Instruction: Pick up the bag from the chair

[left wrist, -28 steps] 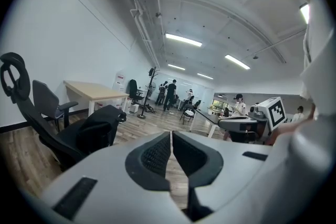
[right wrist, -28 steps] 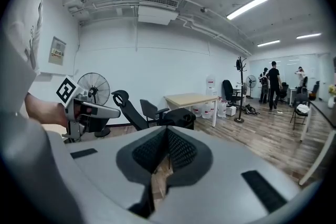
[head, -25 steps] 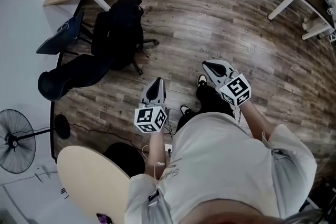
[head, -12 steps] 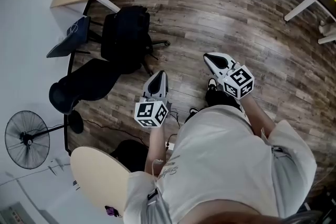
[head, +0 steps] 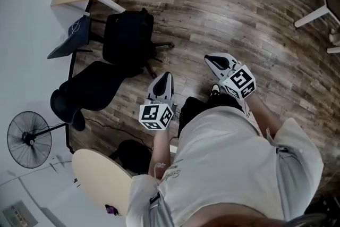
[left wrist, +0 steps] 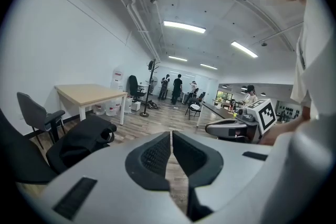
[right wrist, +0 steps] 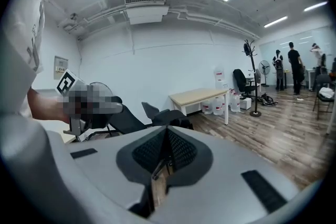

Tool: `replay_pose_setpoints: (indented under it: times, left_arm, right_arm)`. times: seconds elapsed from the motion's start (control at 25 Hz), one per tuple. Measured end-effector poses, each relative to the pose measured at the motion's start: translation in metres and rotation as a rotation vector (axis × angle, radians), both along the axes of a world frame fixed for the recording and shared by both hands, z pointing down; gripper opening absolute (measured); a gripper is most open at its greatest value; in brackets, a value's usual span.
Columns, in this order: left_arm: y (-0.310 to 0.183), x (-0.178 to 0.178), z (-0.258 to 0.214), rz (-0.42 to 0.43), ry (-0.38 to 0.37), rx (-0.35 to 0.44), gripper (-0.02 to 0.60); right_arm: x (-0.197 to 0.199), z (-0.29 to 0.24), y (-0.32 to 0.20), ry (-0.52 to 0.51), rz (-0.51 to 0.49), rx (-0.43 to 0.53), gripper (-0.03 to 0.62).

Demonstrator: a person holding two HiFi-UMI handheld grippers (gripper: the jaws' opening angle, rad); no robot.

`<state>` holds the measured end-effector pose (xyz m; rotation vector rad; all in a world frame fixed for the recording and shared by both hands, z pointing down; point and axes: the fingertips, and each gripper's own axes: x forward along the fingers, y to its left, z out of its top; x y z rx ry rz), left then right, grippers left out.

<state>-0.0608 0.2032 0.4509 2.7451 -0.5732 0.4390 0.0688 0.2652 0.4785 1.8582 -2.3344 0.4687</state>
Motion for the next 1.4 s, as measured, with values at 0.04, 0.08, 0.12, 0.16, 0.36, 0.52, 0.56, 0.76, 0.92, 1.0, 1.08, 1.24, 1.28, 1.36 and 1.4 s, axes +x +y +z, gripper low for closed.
replay_pose_setpoints:
  times: [0.04, 0.08, 0.12, 0.16, 0.36, 0.52, 0.56, 0.76, 0.92, 1.0, 1.08, 1.24, 1.28, 1.36, 1.4]
  left_arm:
    - [-0.006, 0.002, 0.001, -0.003, -0.002, -0.002, 0.023]
    - [-0.013, 0.003, 0.002, -0.008, -0.002, -0.005, 0.023]
    - [-0.021, 0.004, 0.004, -0.014, -0.002, -0.008, 0.021]
    - [-0.030, 0.005, 0.008, -0.019, -0.003, -0.013, 0.021]
    - [-0.078, 0.009, 0.020, -0.031, 0.021, -0.032, 0.023]
    - [-0.120, 0.018, 0.015, -0.013, 0.052, -0.006, 0.022]
    - [-0.132, 0.022, 0.011, -0.008, 0.061, 0.009, 0.023]
    - [-0.188, 0.030, 0.005, -0.023, 0.103, 0.015, 0.022]
    - [-0.215, 0.022, 0.017, -0.023, 0.096, 0.006, 0.023]
    - [-0.226, 0.020, 0.023, -0.028, 0.092, 0.002, 0.023]
    - [-0.238, 0.020, 0.027, -0.046, 0.089, -0.011, 0.021]
    - [-0.254, 0.026, 0.032, -0.076, 0.079, -0.039, 0.023]
    - [-0.256, 0.027, 0.034, -0.080, 0.073, -0.042, 0.022]
    - [-0.259, 0.030, 0.041, -0.090, 0.060, -0.050, 0.022]
    - [-0.261, 0.031, 0.043, -0.096, 0.054, -0.052, 0.021]
  right_arm:
    - [0.000, 0.002, -0.007, -0.009, -0.011, -0.006, -0.005]
    - [-0.001, 0.005, -0.013, -0.019, -0.020, -0.012, -0.005]
    - [-0.001, 0.008, -0.021, -0.027, -0.027, -0.018, -0.005]
    - [-0.002, 0.011, -0.028, -0.034, -0.032, -0.025, -0.005]
    - [-0.002, 0.016, -0.068, -0.008, -0.052, -0.057, -0.005]
    - [-0.001, 0.000, -0.106, 0.063, -0.090, -0.043, -0.005]
    - [-0.001, -0.006, -0.118, 0.067, -0.104, -0.032, -0.005]
    - [-0.001, -0.028, -0.187, 0.098, -0.130, 0.025, -0.005]
    - [-0.012, -0.030, -0.220, 0.119, -0.138, 0.027, -0.005]
    - [-0.015, -0.026, -0.229, 0.135, -0.150, 0.013, -0.005]
    - [-0.012, -0.022, -0.239, 0.141, -0.161, -0.005, -0.005]
    - [0.001, -0.017, -0.259, 0.128, -0.177, -0.038, -0.005]
    - [0.003, -0.017, -0.263, 0.123, -0.183, -0.040, -0.005]
    - [0.006, -0.013, -0.269, 0.114, -0.199, -0.040, -0.005]
    - [0.007, -0.011, -0.273, 0.110, -0.210, -0.040, -0.005]
